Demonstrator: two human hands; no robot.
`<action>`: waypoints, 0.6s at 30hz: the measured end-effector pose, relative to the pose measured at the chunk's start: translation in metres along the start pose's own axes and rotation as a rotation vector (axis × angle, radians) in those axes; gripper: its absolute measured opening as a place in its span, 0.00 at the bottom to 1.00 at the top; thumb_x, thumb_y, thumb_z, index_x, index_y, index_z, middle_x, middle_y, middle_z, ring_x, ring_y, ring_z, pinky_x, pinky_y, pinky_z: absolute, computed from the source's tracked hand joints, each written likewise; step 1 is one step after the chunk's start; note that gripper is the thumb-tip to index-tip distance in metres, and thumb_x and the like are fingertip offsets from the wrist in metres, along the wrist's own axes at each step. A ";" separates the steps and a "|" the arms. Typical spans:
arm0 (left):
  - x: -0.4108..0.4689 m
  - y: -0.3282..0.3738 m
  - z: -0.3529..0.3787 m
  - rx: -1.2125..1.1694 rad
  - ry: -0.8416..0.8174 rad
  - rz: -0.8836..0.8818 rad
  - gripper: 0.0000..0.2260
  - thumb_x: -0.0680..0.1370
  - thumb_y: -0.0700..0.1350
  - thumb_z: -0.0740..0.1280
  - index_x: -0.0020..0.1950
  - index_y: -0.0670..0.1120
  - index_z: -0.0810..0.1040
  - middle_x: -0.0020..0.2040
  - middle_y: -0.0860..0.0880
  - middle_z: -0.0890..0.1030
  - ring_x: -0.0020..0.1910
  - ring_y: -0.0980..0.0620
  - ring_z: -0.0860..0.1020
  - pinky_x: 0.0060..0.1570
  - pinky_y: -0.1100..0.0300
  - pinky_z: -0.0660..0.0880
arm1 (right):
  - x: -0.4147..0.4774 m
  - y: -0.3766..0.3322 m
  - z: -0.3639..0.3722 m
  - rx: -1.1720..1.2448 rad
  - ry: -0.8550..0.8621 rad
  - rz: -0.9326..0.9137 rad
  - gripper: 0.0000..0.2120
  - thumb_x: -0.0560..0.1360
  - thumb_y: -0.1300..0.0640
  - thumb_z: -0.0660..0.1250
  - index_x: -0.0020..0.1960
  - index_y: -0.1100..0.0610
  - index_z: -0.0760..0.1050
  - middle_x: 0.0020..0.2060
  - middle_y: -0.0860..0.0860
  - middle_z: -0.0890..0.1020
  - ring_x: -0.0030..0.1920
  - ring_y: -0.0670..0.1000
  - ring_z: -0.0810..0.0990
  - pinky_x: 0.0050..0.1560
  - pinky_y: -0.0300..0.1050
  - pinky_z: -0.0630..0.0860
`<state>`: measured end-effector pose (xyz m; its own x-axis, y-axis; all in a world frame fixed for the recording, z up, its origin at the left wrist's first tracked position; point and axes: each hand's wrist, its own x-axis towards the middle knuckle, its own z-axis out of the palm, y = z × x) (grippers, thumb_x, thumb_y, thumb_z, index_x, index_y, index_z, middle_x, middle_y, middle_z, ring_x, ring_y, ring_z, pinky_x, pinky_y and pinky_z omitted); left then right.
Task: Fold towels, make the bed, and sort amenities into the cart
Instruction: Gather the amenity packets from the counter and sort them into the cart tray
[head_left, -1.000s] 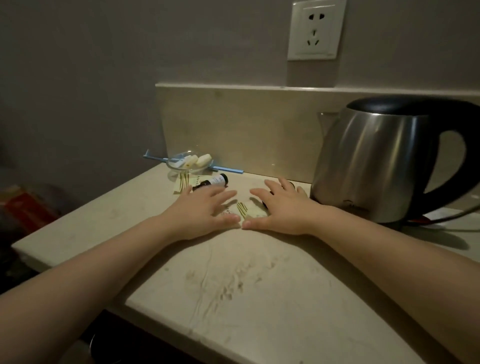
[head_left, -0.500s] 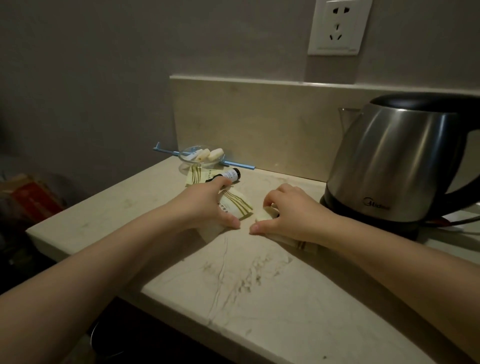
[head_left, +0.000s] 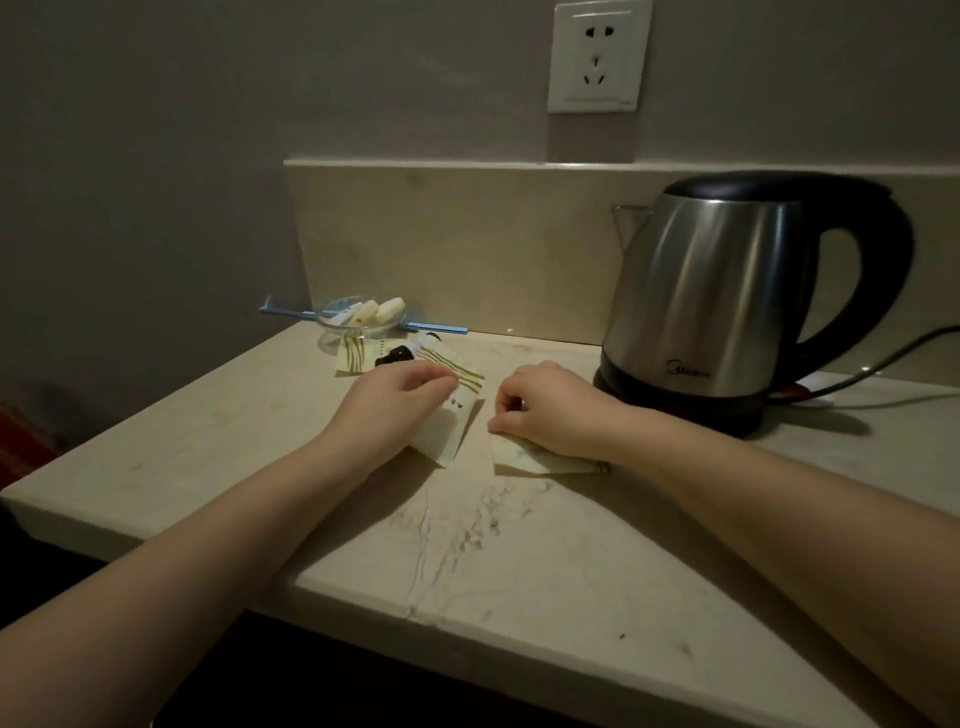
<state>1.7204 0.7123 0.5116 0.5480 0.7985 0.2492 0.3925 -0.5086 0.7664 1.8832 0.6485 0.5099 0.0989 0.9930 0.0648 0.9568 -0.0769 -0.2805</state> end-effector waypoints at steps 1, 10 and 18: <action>-0.001 0.002 0.004 -0.016 -0.008 0.032 0.12 0.79 0.50 0.63 0.60 0.49 0.79 0.56 0.54 0.79 0.53 0.59 0.74 0.49 0.63 0.69 | 0.000 0.000 0.002 0.010 0.062 0.014 0.09 0.78 0.49 0.64 0.44 0.53 0.75 0.44 0.49 0.78 0.48 0.50 0.72 0.47 0.44 0.70; -0.002 0.014 0.019 -0.377 -0.051 -0.005 0.34 0.67 0.63 0.72 0.70 0.53 0.69 0.67 0.51 0.74 0.64 0.51 0.73 0.62 0.47 0.72 | -0.004 -0.033 -0.024 0.589 0.464 0.269 0.10 0.79 0.55 0.57 0.39 0.53 0.68 0.36 0.49 0.73 0.40 0.52 0.72 0.39 0.45 0.67; 0.008 -0.002 0.006 -0.238 0.279 0.048 0.17 0.75 0.36 0.66 0.46 0.61 0.78 0.50 0.52 0.78 0.46 0.51 0.77 0.47 0.54 0.76 | -0.011 -0.036 -0.024 1.325 0.236 0.437 0.11 0.80 0.49 0.59 0.45 0.56 0.70 0.34 0.53 0.73 0.35 0.48 0.73 0.26 0.36 0.68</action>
<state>1.7283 0.7182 0.5084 0.3264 0.8491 0.4153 0.1703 -0.4850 0.8578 1.8540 0.6387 0.5424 0.4853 0.8630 -0.1408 -0.1116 -0.0985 -0.9889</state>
